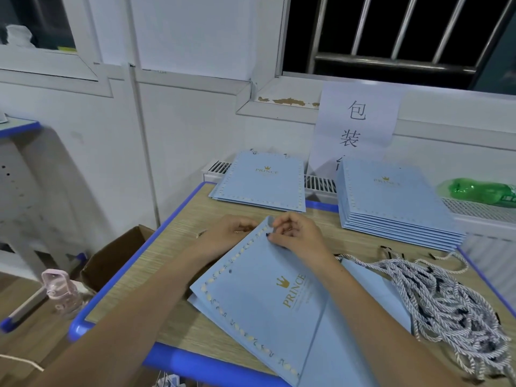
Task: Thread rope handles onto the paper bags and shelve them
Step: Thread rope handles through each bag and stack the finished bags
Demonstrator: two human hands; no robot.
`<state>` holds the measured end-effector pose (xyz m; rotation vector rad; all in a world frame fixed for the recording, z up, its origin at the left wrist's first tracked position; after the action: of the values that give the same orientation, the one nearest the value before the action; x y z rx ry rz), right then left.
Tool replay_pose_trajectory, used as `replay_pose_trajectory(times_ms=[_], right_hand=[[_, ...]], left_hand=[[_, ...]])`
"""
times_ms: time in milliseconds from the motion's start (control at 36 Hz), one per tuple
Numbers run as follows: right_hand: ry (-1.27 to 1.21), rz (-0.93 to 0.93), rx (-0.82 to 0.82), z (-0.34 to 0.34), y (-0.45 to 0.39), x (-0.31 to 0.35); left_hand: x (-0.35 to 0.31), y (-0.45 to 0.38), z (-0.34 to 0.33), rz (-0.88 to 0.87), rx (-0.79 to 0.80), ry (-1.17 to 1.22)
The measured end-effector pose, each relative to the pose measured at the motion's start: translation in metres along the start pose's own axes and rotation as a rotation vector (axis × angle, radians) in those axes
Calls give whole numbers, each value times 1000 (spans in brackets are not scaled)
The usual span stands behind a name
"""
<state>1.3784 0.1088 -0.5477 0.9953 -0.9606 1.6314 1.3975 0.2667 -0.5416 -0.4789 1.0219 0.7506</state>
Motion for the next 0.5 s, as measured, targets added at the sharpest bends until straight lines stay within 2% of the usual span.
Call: replay_pose_trajectory(times_ms=[83,194,306,444,500], right_hand=[[48,-21,18,-3,-1,-2],[63,-21,14,-4,-2,-2],[33,-3,29,-1,-2,-2],[284,48,44,2,1,-1],[361,45,46,5,3,-2]], left_hand=[[2,-5,-3,-19,-13,-57],[4,-11,-4,-19,-24,-274],[1,-14,-6,-41,-79,-320],[7,-18,0,27,-72,-534],[9,-16,4,16,-79,-532]])
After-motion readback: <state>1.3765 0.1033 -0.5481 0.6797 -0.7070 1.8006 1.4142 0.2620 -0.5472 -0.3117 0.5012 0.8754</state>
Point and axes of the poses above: each hand's wrist, its own y-axis away from the middle knuckle, its own z-axis out of the back of the hand, x = y × z, the point moved 4 cm from there along -y, towards the middle knuckle, and after that the axes turned 13 degrees about x, right-handed, at the moved point
